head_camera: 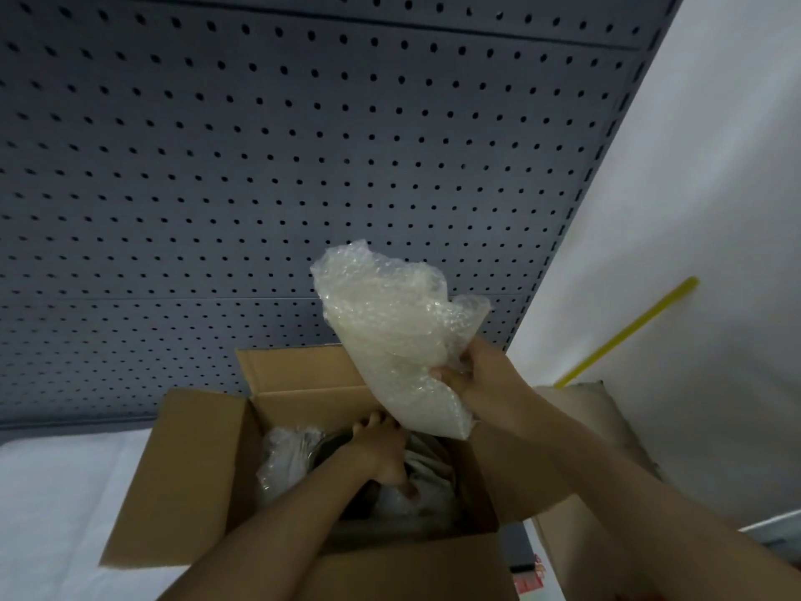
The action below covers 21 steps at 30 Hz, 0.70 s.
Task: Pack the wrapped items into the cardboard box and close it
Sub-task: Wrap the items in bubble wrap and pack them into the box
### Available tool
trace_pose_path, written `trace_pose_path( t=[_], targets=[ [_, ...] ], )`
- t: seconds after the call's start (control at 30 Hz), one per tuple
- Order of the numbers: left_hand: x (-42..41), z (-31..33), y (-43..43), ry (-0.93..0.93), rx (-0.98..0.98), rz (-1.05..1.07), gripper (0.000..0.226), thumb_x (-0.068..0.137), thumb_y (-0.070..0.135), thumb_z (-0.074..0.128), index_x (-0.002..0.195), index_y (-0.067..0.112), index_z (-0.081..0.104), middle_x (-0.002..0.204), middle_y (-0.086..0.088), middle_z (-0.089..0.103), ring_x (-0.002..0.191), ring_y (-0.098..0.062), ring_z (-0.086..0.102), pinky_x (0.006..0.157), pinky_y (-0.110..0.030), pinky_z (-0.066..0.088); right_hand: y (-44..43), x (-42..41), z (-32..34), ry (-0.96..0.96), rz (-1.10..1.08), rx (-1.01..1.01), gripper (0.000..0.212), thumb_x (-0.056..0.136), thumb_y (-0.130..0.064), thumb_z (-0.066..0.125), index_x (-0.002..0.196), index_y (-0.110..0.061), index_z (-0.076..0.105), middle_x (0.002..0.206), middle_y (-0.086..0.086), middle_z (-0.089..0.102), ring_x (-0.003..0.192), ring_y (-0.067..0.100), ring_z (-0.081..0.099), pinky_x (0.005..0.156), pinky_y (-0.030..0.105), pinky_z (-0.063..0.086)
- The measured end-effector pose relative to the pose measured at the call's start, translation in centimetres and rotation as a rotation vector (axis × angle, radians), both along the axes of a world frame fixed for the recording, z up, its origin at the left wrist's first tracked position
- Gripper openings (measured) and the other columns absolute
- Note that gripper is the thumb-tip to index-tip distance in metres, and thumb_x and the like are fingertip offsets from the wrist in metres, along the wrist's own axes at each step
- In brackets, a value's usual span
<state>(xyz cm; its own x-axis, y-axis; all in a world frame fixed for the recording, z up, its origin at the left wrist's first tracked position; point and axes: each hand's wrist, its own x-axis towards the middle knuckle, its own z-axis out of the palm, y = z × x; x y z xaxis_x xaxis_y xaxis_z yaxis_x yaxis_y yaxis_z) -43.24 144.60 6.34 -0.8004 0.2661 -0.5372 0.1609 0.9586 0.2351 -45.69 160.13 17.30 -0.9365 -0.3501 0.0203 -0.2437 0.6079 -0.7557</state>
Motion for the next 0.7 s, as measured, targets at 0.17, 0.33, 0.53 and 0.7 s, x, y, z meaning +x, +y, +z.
trace_pose_path(
  t=[0.17,0.33,0.53,0.7],
  targets=[
    [1.0,-0.2,-0.4,0.056,-0.048,-0.037,0.079,0.082,0.056,0.061,0.143,0.011,0.039,0.159,-0.013,0.002,0.143,-0.04,0.001,0.113,-0.057,0.016,-1.5,-0.6,-1.2,0.118,0.071,0.124,0.04,0.095,-0.016,0.055,0.132,-0.006,0.045,0.119,0.011,0.063,0.109,0.023,0.06,0.079,0.014,0.037],
    [1.5,0.4,-1.0,0.006,-0.064,-0.107,0.076,0.082,0.057,0.06,0.142,0.015,0.041,0.159,-0.012,-0.001,0.141,-0.042,0.011,0.113,-0.058,0.015,-2.6,-1.2,-1.9,0.248,0.055,0.165,0.031,0.094,-0.01,0.054,0.122,0.004,0.051,0.106,0.022,0.067,0.095,0.035,0.064,0.07,0.016,0.036],
    [0.3,0.9,-0.3,-0.087,-0.072,-0.153,0.087,0.077,0.051,0.069,0.148,0.023,0.026,0.158,-0.012,0.014,0.139,-0.044,0.018,0.112,-0.06,0.017,-3.4,-1.4,-2.4,0.256,0.003,0.116,0.027,0.093,-0.009,0.056,0.118,0.002,0.056,0.086,0.008,0.067,0.072,0.017,0.061,0.059,0.011,0.038],
    [1.1,1.0,0.2,-0.047,-0.092,-0.124,0.089,0.081,0.05,0.065,0.15,0.017,0.018,0.152,-0.016,0.029,0.138,-0.043,0.023,0.113,-0.058,0.015,-3.1,-2.2,-3.6,0.205,-0.109,0.091,0.017,0.09,-0.011,0.061,0.099,0.003,0.059,0.072,-0.001,0.057,0.058,0.005,0.053,0.053,0.001,0.04]
  ],
)
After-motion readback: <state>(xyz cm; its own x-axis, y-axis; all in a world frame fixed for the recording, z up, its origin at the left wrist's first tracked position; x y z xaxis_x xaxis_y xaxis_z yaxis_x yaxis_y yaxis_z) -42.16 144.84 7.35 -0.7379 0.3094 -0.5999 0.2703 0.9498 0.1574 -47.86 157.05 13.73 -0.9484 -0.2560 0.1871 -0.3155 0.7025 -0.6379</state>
